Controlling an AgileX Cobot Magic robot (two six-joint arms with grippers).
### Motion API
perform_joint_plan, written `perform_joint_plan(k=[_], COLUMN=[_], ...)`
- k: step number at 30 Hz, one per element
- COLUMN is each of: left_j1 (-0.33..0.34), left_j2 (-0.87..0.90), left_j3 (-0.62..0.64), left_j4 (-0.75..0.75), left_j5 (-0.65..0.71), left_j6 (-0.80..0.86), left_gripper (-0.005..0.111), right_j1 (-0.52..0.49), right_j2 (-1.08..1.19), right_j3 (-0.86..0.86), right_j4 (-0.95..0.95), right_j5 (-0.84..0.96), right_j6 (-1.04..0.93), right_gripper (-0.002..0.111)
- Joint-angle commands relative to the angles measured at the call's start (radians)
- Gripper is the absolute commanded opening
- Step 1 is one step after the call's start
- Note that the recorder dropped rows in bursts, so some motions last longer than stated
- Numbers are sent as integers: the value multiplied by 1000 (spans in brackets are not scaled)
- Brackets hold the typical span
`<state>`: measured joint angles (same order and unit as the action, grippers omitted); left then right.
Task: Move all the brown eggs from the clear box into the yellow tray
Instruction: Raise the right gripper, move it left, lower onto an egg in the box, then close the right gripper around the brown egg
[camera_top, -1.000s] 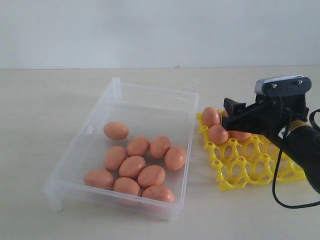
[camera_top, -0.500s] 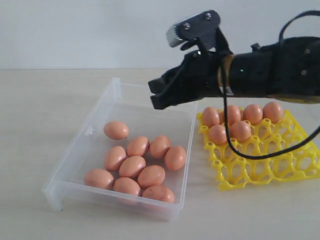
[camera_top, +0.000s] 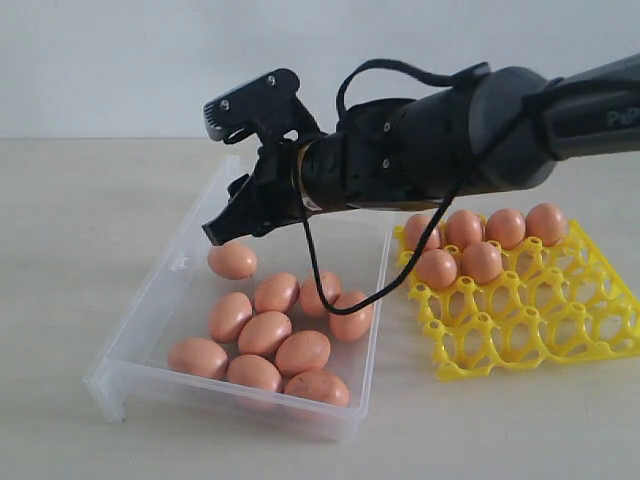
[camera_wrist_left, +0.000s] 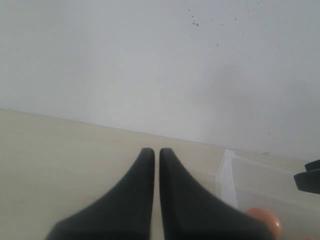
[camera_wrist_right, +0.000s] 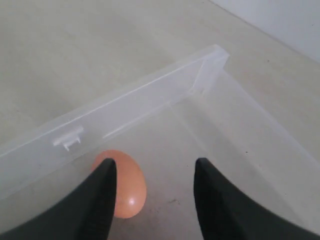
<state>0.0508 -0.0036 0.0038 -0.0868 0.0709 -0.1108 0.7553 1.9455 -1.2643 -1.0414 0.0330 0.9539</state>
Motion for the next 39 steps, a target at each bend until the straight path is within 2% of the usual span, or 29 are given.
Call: perform_joint_plan(k=[1, 5, 19, 29, 39], left_j1=[-4, -4, -4, -4, -4], left_j2=[4, 4, 4, 4, 4], left_j3=[-4, -4, -4, -4, -4], left_j4=[0, 0, 0, 0, 0], left_j5=[-2, -2, -2, -2, -2], left_j6=[-1, -1, -1, -1, -1], left_gripper=[4, 4, 4, 4, 4], right_j1=[1, 4, 4, 4, 4], right_j2=[56, 90, 212, 290, 298], right_j3=[-27, -29, -95, -173, -174], right_j4=[12, 12, -12, -25, -27], right_j5=[-33, -134, -210, -148, 68], right_j6=[4, 9, -117, -135, -170], right_gripper=[43, 43, 43, 43, 43])
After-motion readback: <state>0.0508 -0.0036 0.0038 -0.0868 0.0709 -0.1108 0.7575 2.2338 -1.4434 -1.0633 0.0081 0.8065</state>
